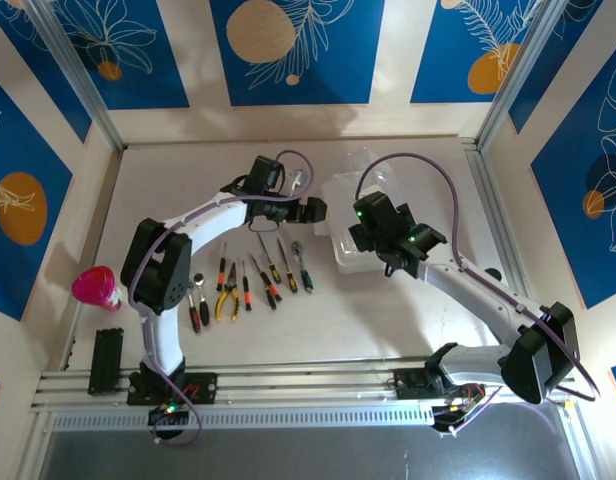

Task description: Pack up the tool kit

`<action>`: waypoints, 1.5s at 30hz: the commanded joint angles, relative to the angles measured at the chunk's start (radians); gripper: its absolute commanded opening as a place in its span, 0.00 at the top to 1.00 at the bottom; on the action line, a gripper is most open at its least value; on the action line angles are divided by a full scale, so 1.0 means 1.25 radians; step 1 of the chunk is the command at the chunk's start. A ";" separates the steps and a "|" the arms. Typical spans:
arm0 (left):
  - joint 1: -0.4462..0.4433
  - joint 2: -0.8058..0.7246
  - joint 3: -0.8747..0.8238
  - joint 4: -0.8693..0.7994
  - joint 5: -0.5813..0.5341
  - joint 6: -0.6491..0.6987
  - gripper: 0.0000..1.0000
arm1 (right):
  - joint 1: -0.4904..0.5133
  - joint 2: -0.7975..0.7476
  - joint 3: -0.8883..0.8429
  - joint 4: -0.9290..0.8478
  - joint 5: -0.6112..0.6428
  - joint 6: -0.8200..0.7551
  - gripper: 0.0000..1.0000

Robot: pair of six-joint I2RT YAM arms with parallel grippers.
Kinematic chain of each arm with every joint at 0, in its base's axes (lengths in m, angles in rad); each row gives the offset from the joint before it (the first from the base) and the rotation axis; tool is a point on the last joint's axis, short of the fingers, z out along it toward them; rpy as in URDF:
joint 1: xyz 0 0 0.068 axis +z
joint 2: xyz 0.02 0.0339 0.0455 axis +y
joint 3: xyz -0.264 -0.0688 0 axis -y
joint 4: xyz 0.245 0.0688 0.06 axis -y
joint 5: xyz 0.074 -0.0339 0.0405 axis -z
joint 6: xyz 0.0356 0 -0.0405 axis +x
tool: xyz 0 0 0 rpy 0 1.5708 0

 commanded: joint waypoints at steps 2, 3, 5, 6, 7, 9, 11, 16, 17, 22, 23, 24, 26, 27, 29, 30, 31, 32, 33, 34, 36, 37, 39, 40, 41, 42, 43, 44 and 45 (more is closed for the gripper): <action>-0.012 0.047 0.022 -0.021 -0.031 0.026 0.00 | -0.012 -0.020 0.003 0.000 -0.013 0.025 0.13; -0.014 0.058 0.029 -0.016 -0.024 0.021 0.00 | -0.013 -0.022 0.002 -0.001 -0.017 0.028 0.13; -0.016 0.072 0.036 0.004 -0.010 0.009 0.00 | -0.016 -0.026 -0.001 0.000 -0.022 0.034 0.13; -0.017 0.081 0.043 0.011 -0.006 0.004 0.00 | -0.018 -0.029 -0.002 0.000 -0.025 0.036 0.13; -0.018 0.089 0.049 0.013 -0.002 0.001 0.00 | -0.019 -0.030 -0.003 -0.002 -0.027 0.038 0.13; -0.021 0.106 0.064 0.014 -0.001 -0.004 0.00 | -0.022 -0.033 -0.003 -0.004 -0.031 0.039 0.13; -0.022 0.118 0.071 0.023 0.006 -0.009 0.00 | -0.024 -0.033 -0.003 -0.005 -0.034 0.039 0.13; -0.022 0.132 0.076 0.050 0.021 -0.025 0.00 | -0.029 -0.033 -0.003 -0.007 -0.040 0.039 0.14; -0.022 0.136 0.081 0.047 0.020 -0.025 0.00 | -0.029 -0.032 -0.002 -0.007 -0.043 0.040 0.14; -0.022 0.162 0.104 0.020 0.008 -0.015 0.00 | -0.030 -0.027 0.000 -0.004 -0.050 0.038 0.14; -0.022 0.168 0.109 0.013 0.004 -0.013 0.00 | -0.032 -0.026 0.002 -0.003 -0.050 0.038 0.14; -0.022 0.175 0.113 0.007 0.001 -0.011 0.00 | -0.031 -0.024 0.003 -0.004 -0.050 0.036 0.14; -0.023 0.187 0.119 -0.001 -0.004 -0.008 0.00 | -0.031 -0.024 0.004 -0.004 -0.053 0.035 0.14; -0.022 0.193 0.121 -0.007 -0.007 -0.009 0.00 | -0.032 -0.023 0.005 -0.003 -0.054 0.033 0.14; -0.022 0.203 0.125 -0.015 -0.011 -0.007 0.00 | -0.033 -0.023 0.007 -0.003 -0.053 0.030 0.14; -0.023 0.207 0.126 -0.018 -0.013 -0.007 0.00 | -0.034 -0.022 0.009 -0.004 -0.053 0.027 0.14; -0.022 0.209 0.126 -0.020 -0.014 -0.006 0.00 | -0.036 -0.022 0.010 -0.004 -0.051 0.025 0.14; -0.022 0.212 0.127 -0.022 -0.014 -0.006 0.00 | -0.039 -0.021 0.011 -0.006 -0.048 0.022 0.14; -0.023 0.213 0.127 -0.021 -0.014 -0.006 0.00 | -0.042 -0.019 0.012 -0.009 -0.047 0.018 0.14; -0.022 0.212 0.128 -0.023 -0.015 -0.005 0.00 | -0.048 -0.017 0.014 -0.010 -0.044 0.014 0.14; -0.022 0.214 0.129 -0.025 -0.015 -0.003 0.00 | -0.067 -0.008 0.022 -0.028 -0.029 0.010 0.14; -0.022 0.214 0.130 -0.027 -0.016 -0.003 0.00 | -0.077 -0.003 0.026 -0.036 -0.025 0.008 0.14; -0.022 0.214 0.130 -0.029 -0.016 -0.001 0.00 | -0.098 0.000 0.031 -0.049 -0.022 0.001 0.14; -0.022 0.214 0.130 -0.029 -0.015 0.000 0.00 | -0.107 0.000 0.032 -0.051 -0.024 0.000 0.14; -0.022 0.215 0.130 -0.031 -0.015 0.000 0.00 | -0.118 -0.004 0.033 -0.053 -0.030 -0.001 0.14; -0.022 0.217 0.132 -0.031 -0.013 0.001 0.00 | -0.130 -0.009 0.034 -0.053 -0.037 -0.001 0.14; -0.021 0.217 0.132 -0.032 -0.013 0.001 0.00 | -0.140 -0.015 0.034 -0.052 -0.045 -0.001 0.14; -0.022 0.217 0.134 -0.032 -0.013 0.001 0.00 | -0.153 -0.023 0.036 -0.051 -0.056 -0.001 0.14; -0.022 0.218 0.135 -0.032 -0.013 0.002 0.00 | -0.166 -0.027 0.037 -0.050 -0.071 0.002 0.14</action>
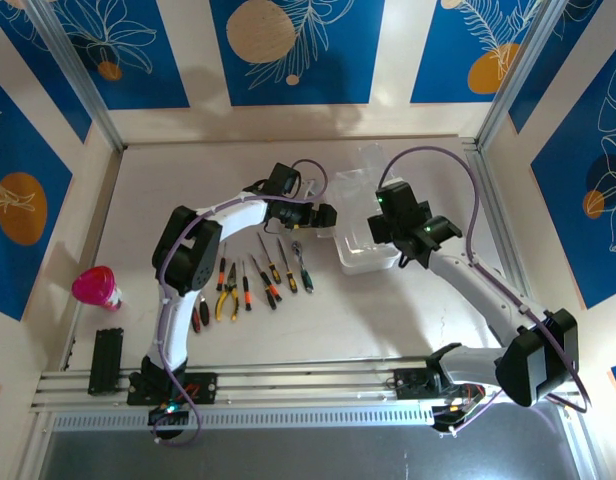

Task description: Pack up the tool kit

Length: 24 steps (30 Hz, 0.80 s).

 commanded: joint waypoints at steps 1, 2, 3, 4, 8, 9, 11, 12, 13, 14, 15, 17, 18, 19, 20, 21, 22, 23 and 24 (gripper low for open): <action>-0.004 0.029 0.015 -0.044 -0.016 0.018 0.00 | -0.046 -0.029 0.028 -0.019 -0.037 0.000 0.14; -0.003 0.031 0.018 -0.045 -0.015 0.019 0.00 | -0.068 -0.036 0.030 -0.018 -0.065 0.009 0.14; -0.004 0.032 0.019 -0.046 -0.015 0.020 0.00 | -0.088 -0.041 0.031 -0.018 -0.092 0.019 0.14; -0.004 0.032 0.020 -0.048 -0.014 0.021 0.00 | -0.117 -0.046 0.030 -0.018 -0.128 0.033 0.14; -0.004 0.034 0.023 -0.051 -0.015 0.022 0.00 | -0.229 -0.057 0.012 -0.001 -0.269 0.093 0.17; -0.004 0.033 0.024 -0.051 -0.015 0.023 0.00 | -0.256 -0.057 0.007 0.003 -0.294 0.107 0.17; -0.003 0.035 0.024 -0.052 -0.015 0.024 0.00 | -0.309 -0.055 -0.005 0.010 -0.351 0.138 0.18; -0.002 0.035 0.025 -0.054 -0.015 0.024 0.00 | -0.330 -0.055 -0.012 0.016 -0.378 0.151 0.18; -0.003 0.034 0.026 -0.056 -0.016 0.025 0.00 | -0.354 -0.055 -0.020 0.025 -0.410 0.166 0.19; -0.003 0.034 0.026 -0.056 -0.016 0.027 0.00 | -0.373 -0.055 -0.029 0.036 -0.441 0.178 0.19; -0.003 0.034 0.027 -0.056 -0.016 0.026 0.00 | -0.390 -0.054 -0.037 0.045 -0.469 0.189 0.19; -0.002 0.037 0.029 -0.059 -0.017 0.027 0.00 | -0.424 -0.050 -0.051 0.061 -0.514 0.212 0.19; -0.002 0.037 0.030 -0.059 -0.015 0.026 0.00 | -0.437 -0.047 -0.056 0.064 -0.532 0.220 0.19; -0.003 0.038 0.030 -0.059 -0.015 0.027 0.00 | -0.450 -0.046 -0.061 0.069 -0.547 0.228 0.19; -0.002 0.038 0.031 -0.060 -0.016 0.026 0.00 | -0.464 -0.045 -0.066 0.074 -0.561 0.238 0.19; -0.003 0.038 0.033 -0.061 -0.016 0.027 0.00 | -0.476 -0.044 -0.069 0.076 -0.574 0.243 0.19; -0.002 0.038 0.033 -0.063 -0.016 0.026 0.00 | -0.487 -0.045 -0.074 0.082 -0.585 0.250 0.19; -0.002 0.038 0.034 -0.064 -0.017 0.028 0.00 | -0.497 -0.045 -0.078 0.084 -0.588 0.257 0.19; -0.003 0.038 0.034 -0.064 -0.018 0.028 0.00 | -0.505 -0.045 -0.080 0.083 -0.590 0.262 0.19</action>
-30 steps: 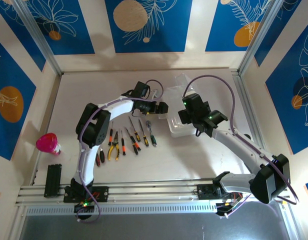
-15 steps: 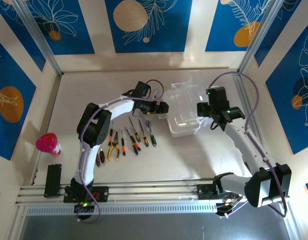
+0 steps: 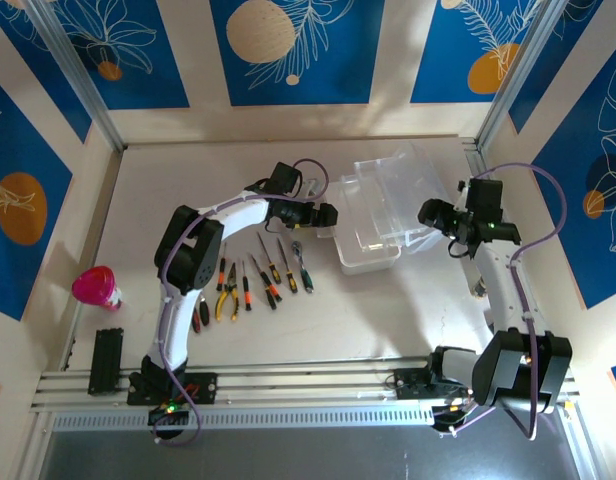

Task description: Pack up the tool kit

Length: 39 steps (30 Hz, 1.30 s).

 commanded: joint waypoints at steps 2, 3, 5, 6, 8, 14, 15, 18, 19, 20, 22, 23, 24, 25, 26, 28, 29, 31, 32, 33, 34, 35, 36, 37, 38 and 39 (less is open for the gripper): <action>-0.003 0.022 0.010 -0.051 -0.018 0.028 0.00 | -0.031 -0.004 -0.013 0.015 -0.066 0.050 0.19; -0.002 0.022 0.011 -0.052 -0.019 0.029 0.00 | -0.034 -0.005 -0.011 0.011 -0.059 0.051 0.19; -0.003 0.022 0.013 -0.053 -0.019 0.028 0.00 | -0.039 -0.006 -0.006 -0.004 -0.031 0.055 0.18; -0.002 0.022 0.013 -0.054 -0.019 0.028 0.00 | -0.040 -0.006 -0.003 -0.009 -0.017 0.056 0.17; -0.002 0.022 0.015 -0.056 -0.020 0.029 0.00 | -0.041 -0.007 0.006 -0.024 0.014 0.059 0.16; -0.002 0.019 0.020 -0.064 -0.025 0.031 0.00 | -0.043 -0.018 0.026 -0.053 0.063 0.056 0.16; -0.002 0.018 0.020 -0.067 -0.027 0.034 0.00 | -0.043 -0.021 0.029 -0.058 0.070 0.054 0.16; -0.002 0.016 0.029 -0.079 -0.035 0.039 0.00 | -0.041 -0.034 0.041 -0.074 0.093 0.047 0.16; -0.003 0.016 0.033 -0.085 -0.039 0.042 0.00 | -0.039 -0.038 0.046 -0.079 0.096 0.045 0.15; -0.002 0.014 0.038 -0.093 -0.044 0.045 0.00 | -0.036 -0.045 0.051 -0.085 0.098 0.040 0.15; 0.003 0.005 0.044 -0.109 -0.056 0.048 0.00 | -0.025 -0.054 0.063 -0.095 0.101 0.026 0.12; 0.006 -0.007 0.043 -0.114 -0.063 0.048 0.00 | -0.014 -0.060 0.071 -0.097 0.087 0.011 0.10; 0.009 -0.022 0.041 -0.122 -0.076 0.050 0.00 | -0.001 -0.062 0.076 -0.097 0.073 -0.004 0.06; 0.012 -0.041 0.040 -0.136 -0.091 0.054 0.00 | 0.019 -0.062 0.087 -0.102 0.057 -0.021 0.00; 0.014 -0.063 0.038 -0.153 -0.113 0.059 0.00 | 0.043 -0.059 0.100 -0.109 0.046 -0.038 0.01; 0.018 -0.109 0.034 -0.202 -0.167 0.069 0.00 | 0.099 -0.047 0.123 -0.124 0.045 -0.062 0.01; 0.021 -0.139 0.024 -0.227 -0.200 0.075 0.00 | 0.129 -0.037 0.136 -0.134 0.044 -0.072 0.01; 0.028 -0.200 -0.014 -0.261 -0.277 0.076 0.00 | 0.193 -0.017 0.151 -0.140 0.057 -0.084 0.01; 0.033 -0.242 -0.045 -0.273 -0.312 0.074 0.00 | 0.222 -0.006 0.157 -0.140 0.061 -0.088 0.01; 0.040 -0.277 -0.077 -0.278 -0.340 0.070 0.00 | 0.248 0.003 0.160 -0.138 0.062 -0.089 0.01; 0.049 -0.324 -0.119 -0.280 -0.367 0.065 0.00 | 0.271 0.016 0.163 -0.136 0.065 -0.090 0.01; 0.058 -0.370 -0.162 -0.279 -0.387 0.062 0.00 | 0.293 0.029 0.165 -0.130 0.065 -0.092 0.01; 0.068 -0.406 -0.195 -0.283 -0.402 0.060 0.00 | 0.310 0.043 0.167 -0.126 0.065 -0.094 0.01; 0.082 -0.444 -0.227 -0.296 -0.415 0.056 0.00 | 0.326 0.057 0.171 -0.122 0.065 -0.093 0.01; 0.096 -0.475 -0.255 -0.315 -0.428 0.055 0.00 | 0.339 0.073 0.177 -0.120 0.061 -0.093 0.01; 0.107 -0.499 -0.277 -0.335 -0.439 0.054 0.00 | 0.351 0.087 0.182 -0.117 0.056 -0.092 0.01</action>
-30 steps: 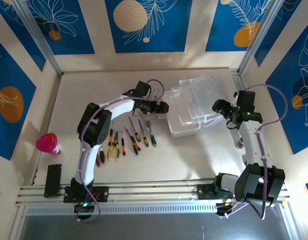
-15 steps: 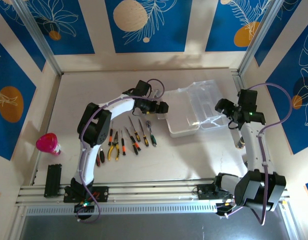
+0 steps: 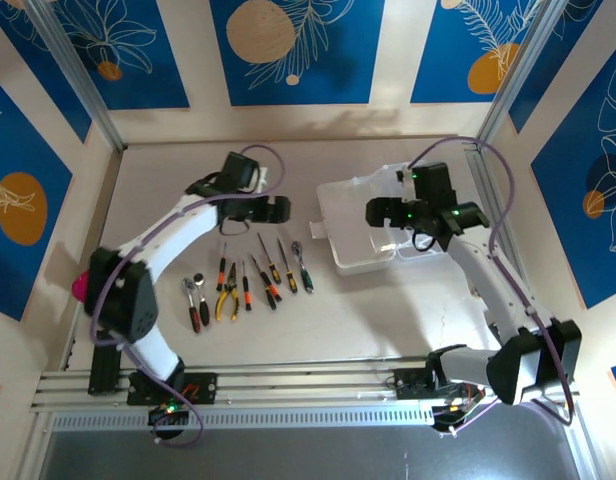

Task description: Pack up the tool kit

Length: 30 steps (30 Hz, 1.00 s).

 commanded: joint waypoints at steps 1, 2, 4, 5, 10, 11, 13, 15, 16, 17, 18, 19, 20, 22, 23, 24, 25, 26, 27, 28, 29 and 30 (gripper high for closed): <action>0.043 -0.067 -0.092 -0.108 -0.103 -0.002 0.00 | 0.035 0.041 0.034 -0.009 -0.017 -0.016 0.01; 0.057 -0.090 -0.129 -0.119 -0.110 -0.003 0.00 | 0.049 0.055 0.038 -0.003 -0.020 -0.017 0.01; 0.087 -0.134 -0.206 -0.126 -0.113 -0.011 0.00 | 0.074 0.075 0.044 0.005 -0.019 -0.019 0.01; 0.098 -0.150 -0.236 -0.126 -0.112 -0.012 0.00 | 0.083 0.082 0.046 0.009 -0.021 -0.018 0.01; 0.106 -0.185 -0.338 -0.117 -0.094 -0.006 0.05 | 0.104 0.130 0.063 0.025 -0.041 -0.018 0.01; 0.102 -0.184 -0.347 -0.115 -0.078 -0.002 0.08 | 0.108 0.138 0.067 0.024 -0.039 -0.019 0.01; 0.092 -0.175 -0.359 -0.120 -0.066 0.002 0.12 | 0.112 0.149 0.073 0.021 -0.038 -0.021 0.01; 0.084 -0.165 -0.369 -0.125 -0.065 0.003 0.17 | 0.114 0.152 0.071 0.023 -0.037 -0.018 0.01; 0.081 -0.162 -0.376 -0.126 -0.063 0.003 0.19 | 0.116 0.151 0.069 0.023 -0.036 -0.015 0.01; 0.079 -0.160 -0.383 -0.125 -0.058 0.001 0.21 | 0.116 0.150 0.067 0.024 -0.035 -0.012 0.01; 0.076 -0.158 -0.389 -0.124 -0.053 -0.001 0.25 | 0.117 0.151 0.063 0.025 -0.035 -0.012 0.01; 0.072 -0.155 -0.395 -0.124 -0.048 -0.005 0.27 | 0.118 0.150 0.062 0.025 -0.034 -0.010 0.01; 0.067 -0.152 -0.397 -0.124 -0.045 -0.008 0.29 | 0.118 0.150 0.059 0.023 -0.032 -0.008 0.01; 0.049 -0.144 -0.408 -0.121 -0.039 -0.019 0.35 | 0.119 0.150 0.058 0.022 -0.030 -0.007 0.01; 0.041 -0.139 -0.413 -0.121 -0.039 -0.024 0.38 | 0.118 0.151 0.056 0.022 -0.028 -0.005 0.01; 0.036 -0.134 -0.419 -0.121 -0.041 -0.030 0.40 | 0.118 0.151 0.054 0.022 -0.029 -0.005 0.01; 0.031 -0.128 -0.428 -0.119 -0.044 -0.039 0.41 | 0.118 0.151 0.054 0.022 -0.029 -0.005 0.01; 0.030 -0.125 -0.440 -0.110 -0.040 -0.048 0.42 | 0.119 0.151 0.053 0.023 -0.028 -0.003 0.01; 0.030 -0.125 -0.451 -0.099 -0.039 -0.058 0.44 | 0.119 0.151 0.052 0.023 -0.030 -0.003 0.01; 0.030 -0.124 -0.459 -0.090 -0.038 -0.071 0.46 | 0.119 0.153 0.052 0.024 -0.031 -0.002 0.01; 0.030 -0.124 -0.466 -0.083 -0.039 -0.080 0.49 | 0.119 0.156 0.053 0.024 -0.030 -0.001 0.01; 0.030 -0.123 -0.471 -0.080 -0.043 -0.086 0.51 | 0.119 0.157 0.053 0.023 -0.030 -0.001 0.01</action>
